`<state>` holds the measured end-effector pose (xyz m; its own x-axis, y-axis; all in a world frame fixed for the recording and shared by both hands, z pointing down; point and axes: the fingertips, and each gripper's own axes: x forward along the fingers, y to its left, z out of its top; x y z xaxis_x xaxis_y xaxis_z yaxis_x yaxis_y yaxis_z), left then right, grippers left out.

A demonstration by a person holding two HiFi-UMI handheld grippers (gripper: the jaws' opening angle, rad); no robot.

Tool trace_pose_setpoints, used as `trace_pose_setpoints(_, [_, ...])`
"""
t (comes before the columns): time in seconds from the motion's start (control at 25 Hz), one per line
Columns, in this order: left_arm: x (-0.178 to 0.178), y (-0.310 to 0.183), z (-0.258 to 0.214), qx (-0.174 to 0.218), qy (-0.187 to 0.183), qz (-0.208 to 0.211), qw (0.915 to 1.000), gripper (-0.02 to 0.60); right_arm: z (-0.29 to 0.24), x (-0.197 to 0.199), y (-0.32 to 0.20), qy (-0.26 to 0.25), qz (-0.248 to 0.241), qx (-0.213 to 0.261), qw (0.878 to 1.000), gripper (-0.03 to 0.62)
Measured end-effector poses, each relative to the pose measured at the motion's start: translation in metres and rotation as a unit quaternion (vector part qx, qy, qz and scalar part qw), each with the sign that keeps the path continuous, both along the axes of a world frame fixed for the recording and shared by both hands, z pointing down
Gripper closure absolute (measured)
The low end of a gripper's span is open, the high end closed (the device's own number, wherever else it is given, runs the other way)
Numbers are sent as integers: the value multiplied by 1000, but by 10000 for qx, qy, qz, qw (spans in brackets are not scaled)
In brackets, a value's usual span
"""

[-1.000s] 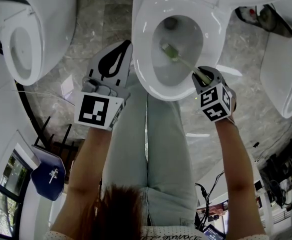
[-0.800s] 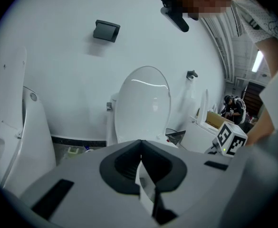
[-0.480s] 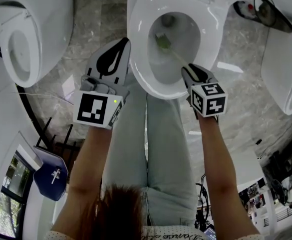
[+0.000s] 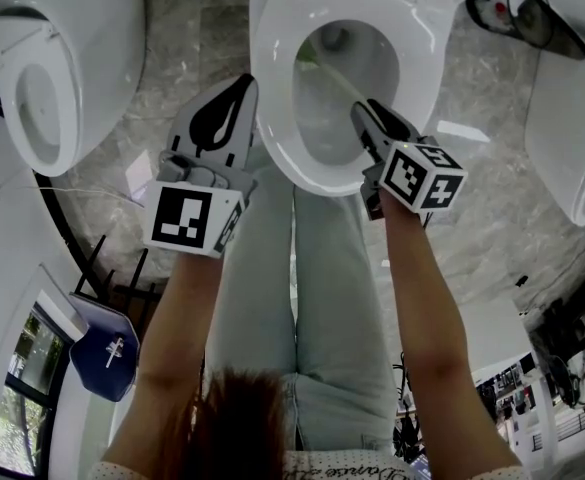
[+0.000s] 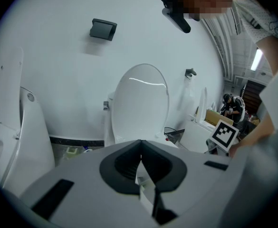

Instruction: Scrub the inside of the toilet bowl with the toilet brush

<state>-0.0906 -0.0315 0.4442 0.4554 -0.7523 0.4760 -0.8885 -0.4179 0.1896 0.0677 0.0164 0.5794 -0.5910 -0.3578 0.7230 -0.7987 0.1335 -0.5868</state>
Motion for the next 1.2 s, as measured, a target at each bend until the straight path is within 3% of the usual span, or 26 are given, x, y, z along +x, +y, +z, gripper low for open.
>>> trace_pose_setpoints(0.2, [2,1,0,11,0,19,10000,577,-1,9,-13,-720,1321,-214,9884,484])
trace_pose_setpoints(0.32, [2,3,1,-10,-8,23,10000,577,2,11,-2,-1012,1572,-444,9814,484])
trace_pose_setpoints(0.72, [5,3,1,-14,-1,60,10000,577,5,7,38,-763,427,-588,9944,484])
trace_pose_setpoints(1.2, [5,3,1,-5,-9,28,10000,577,8,28,68,-542,-97,-920,9942,484])
